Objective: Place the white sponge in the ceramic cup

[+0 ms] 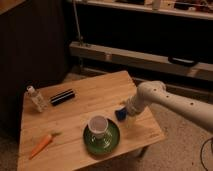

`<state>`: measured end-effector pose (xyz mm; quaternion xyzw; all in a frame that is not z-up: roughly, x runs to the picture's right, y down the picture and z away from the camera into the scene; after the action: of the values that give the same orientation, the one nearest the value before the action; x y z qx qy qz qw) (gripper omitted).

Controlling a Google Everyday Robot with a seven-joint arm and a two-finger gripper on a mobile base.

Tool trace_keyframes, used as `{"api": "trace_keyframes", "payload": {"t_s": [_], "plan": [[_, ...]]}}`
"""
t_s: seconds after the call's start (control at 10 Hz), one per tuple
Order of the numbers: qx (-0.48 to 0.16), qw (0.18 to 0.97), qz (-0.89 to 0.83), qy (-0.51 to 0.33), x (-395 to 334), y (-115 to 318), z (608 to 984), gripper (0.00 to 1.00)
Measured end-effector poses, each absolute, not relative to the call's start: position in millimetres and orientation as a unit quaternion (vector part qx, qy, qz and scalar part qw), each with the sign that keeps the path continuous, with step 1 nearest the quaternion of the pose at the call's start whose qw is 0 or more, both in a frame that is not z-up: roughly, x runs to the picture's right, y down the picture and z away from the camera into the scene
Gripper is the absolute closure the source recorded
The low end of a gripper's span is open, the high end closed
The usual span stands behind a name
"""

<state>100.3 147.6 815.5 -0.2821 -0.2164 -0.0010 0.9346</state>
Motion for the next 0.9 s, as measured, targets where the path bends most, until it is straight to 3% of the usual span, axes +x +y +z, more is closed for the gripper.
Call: {"api": "trace_keyframes", "payload": {"t_s": [0.4,0.9], "plan": [[-0.283,0.935,-0.012,-0.212,89.8,154.2,832.8,0.2],[-0.279,0.95,-0.06,-0.128,101.2,165.0,861.5,0.2]]}}
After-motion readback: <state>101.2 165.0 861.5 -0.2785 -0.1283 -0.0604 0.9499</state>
